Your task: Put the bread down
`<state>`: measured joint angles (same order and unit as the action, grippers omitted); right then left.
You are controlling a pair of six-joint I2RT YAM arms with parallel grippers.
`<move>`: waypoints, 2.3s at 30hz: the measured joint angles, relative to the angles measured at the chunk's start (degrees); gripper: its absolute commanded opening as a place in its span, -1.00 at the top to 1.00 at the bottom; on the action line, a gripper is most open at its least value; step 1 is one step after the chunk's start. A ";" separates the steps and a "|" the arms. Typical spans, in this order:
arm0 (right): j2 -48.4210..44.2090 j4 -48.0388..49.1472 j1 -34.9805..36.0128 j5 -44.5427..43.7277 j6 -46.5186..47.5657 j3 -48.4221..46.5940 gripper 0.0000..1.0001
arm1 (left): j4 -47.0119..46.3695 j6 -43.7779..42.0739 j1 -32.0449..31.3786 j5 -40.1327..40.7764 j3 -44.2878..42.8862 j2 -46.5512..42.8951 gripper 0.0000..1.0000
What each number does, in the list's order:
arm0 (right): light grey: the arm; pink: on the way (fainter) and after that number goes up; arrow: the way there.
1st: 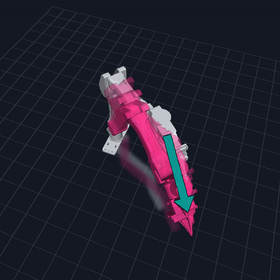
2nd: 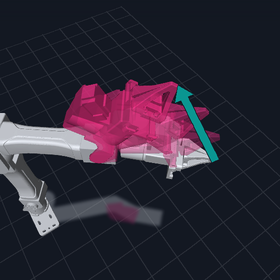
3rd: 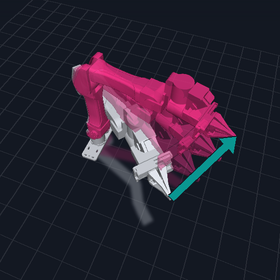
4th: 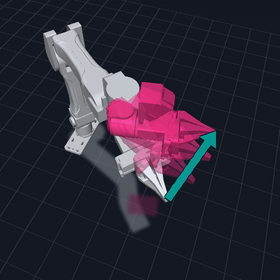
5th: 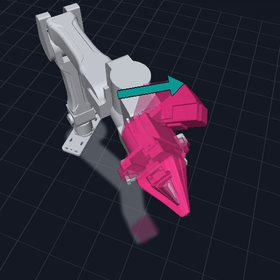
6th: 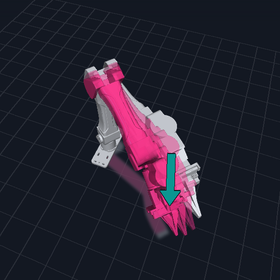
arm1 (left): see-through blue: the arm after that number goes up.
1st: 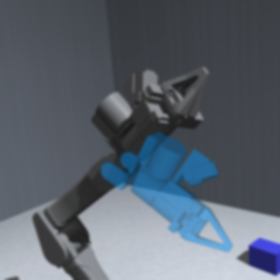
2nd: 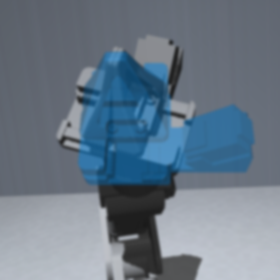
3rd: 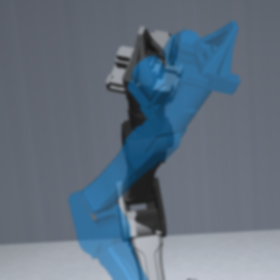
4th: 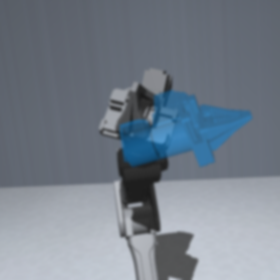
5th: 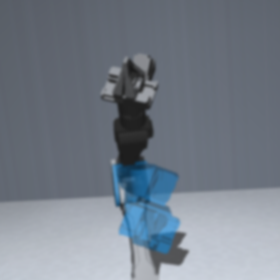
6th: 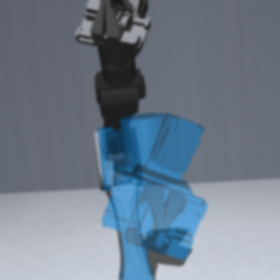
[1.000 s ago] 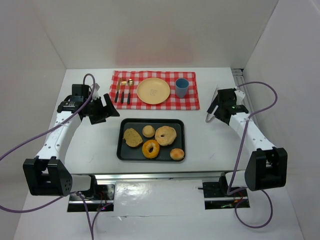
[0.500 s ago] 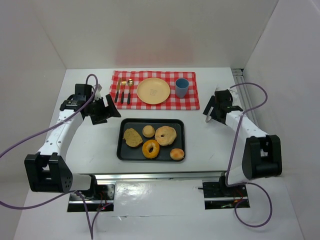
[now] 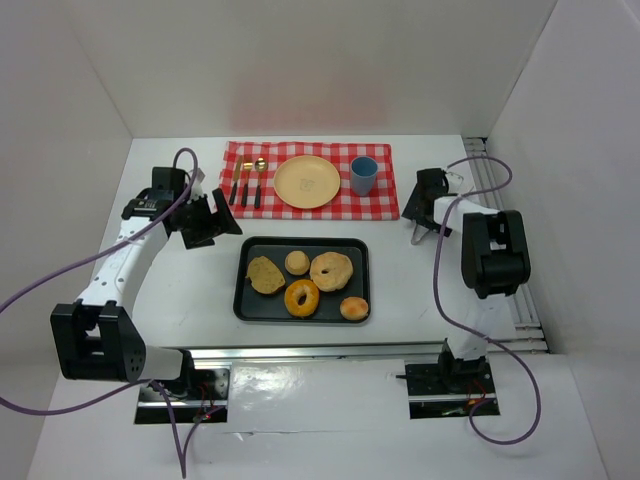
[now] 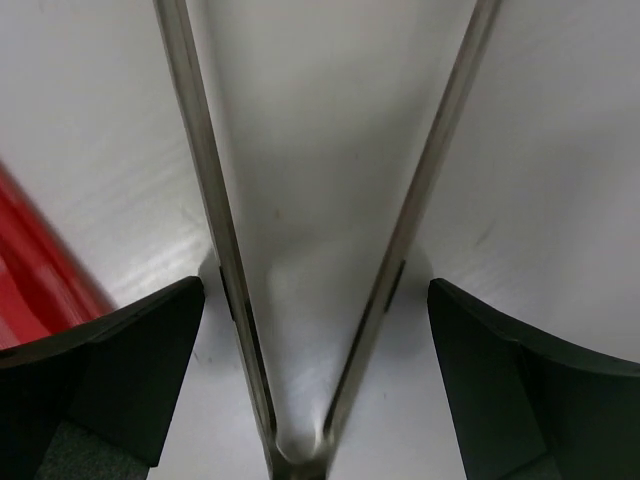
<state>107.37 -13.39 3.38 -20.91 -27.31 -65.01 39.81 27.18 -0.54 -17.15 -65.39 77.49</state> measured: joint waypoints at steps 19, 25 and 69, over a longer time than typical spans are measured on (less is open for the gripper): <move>-3.34 -0.74 1.77 2.01 2.51 -6.47 0.40 | 0.68 -0.02 -0.55 2.84 -0.68 0.09 -0.88; -28.22 -7.43 9.27 9.57 2.29 -1.09 0.34 | 2.78 0.33 -0.57 12.04 -2.75 1.40 -0.99; -40.44 -38.07 27.45 33.09 -9.46 8.15 -0.34 | -2.05 -1.81 -10.43 -1.97 -3.23 -3.30 -0.99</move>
<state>66.94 -51.46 30.83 12.19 -36.77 -56.86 37.76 25.36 -10.96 -19.11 -68.62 74.19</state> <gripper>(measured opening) 0.658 0.995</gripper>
